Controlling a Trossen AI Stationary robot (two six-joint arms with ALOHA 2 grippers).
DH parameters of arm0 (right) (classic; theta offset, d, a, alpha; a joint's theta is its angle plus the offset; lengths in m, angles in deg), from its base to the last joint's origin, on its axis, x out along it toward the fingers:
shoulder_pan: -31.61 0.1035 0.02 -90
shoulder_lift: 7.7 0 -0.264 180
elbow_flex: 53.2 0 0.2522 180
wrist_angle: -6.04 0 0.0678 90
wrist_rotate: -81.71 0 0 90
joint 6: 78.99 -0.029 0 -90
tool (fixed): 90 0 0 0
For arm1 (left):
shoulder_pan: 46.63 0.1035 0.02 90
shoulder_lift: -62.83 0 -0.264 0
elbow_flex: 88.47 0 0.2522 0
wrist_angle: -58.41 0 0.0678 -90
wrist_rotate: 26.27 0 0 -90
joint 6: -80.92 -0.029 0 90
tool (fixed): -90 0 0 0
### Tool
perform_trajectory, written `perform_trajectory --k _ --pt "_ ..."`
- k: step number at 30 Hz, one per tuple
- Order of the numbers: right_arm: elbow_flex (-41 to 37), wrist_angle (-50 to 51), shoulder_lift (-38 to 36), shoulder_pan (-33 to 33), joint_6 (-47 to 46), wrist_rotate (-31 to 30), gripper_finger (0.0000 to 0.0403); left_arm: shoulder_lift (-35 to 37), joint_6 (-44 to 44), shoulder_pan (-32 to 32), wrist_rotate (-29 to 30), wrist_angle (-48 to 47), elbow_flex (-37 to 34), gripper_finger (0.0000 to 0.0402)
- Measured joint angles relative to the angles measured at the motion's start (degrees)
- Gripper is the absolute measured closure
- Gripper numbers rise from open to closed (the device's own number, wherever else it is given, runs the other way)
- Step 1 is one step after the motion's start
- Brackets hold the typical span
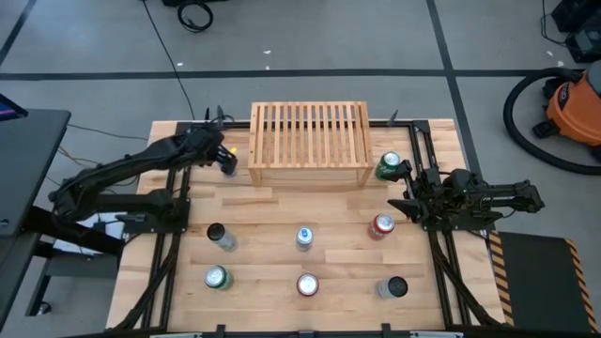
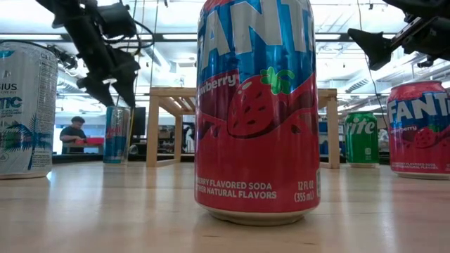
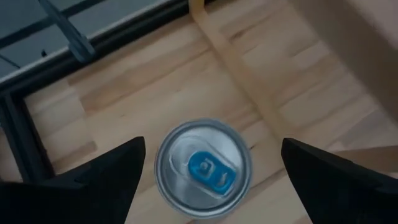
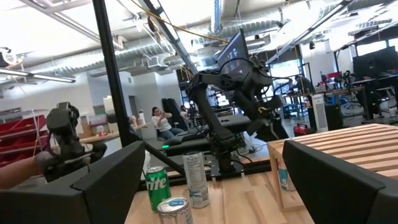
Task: Place canned beverage on shelf
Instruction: Put the top blue soda can on the shelf
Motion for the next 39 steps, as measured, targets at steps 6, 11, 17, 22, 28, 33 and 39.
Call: perform_trajectory --k 6,11,17,22,28,33,39 --pt "0.00 0.00 0.00 0.00 0.00 -0.02 0.0011 -2.59 -0.02 0.01 0.02 -1.21 0.00 0.0024" --pt "0.00 -0.02 0.00 0.00 0.38 -0.04 0.0011 -4.81 -0.48 0.01 0.02 -1.39 0.00 0.0024" --pt "0.00 -0.04 0.00 0.00 1.83 -0.10 0.0011 -6.61 -0.64 0.01 0.02 -1.25 0.00 0.0033" --pt "0.00 -0.04 0.00 0.00 1.97 -0.17 0.0011 -6.66 -1.57 0.01 0.04 -1.28 0.00 0.0065" --pt "0.00 -0.04 0.00 0.00 3.43 -0.17 0.0011 -6.66 -1.68 0.01 0.15 -1.31 0.00 0.0111" --pt "0.00 -0.04 0.00 0.00 3.48 -0.17 0.0011 -6.57 -1.72 0.01 0.13 -1.37 0.00 0.0142" --pt "0.00 -0.04 0.00 0.00 3.46 -0.17 0.0011 -6.53 -1.72 0.01 0.15 -1.37 0.00 0.0156"
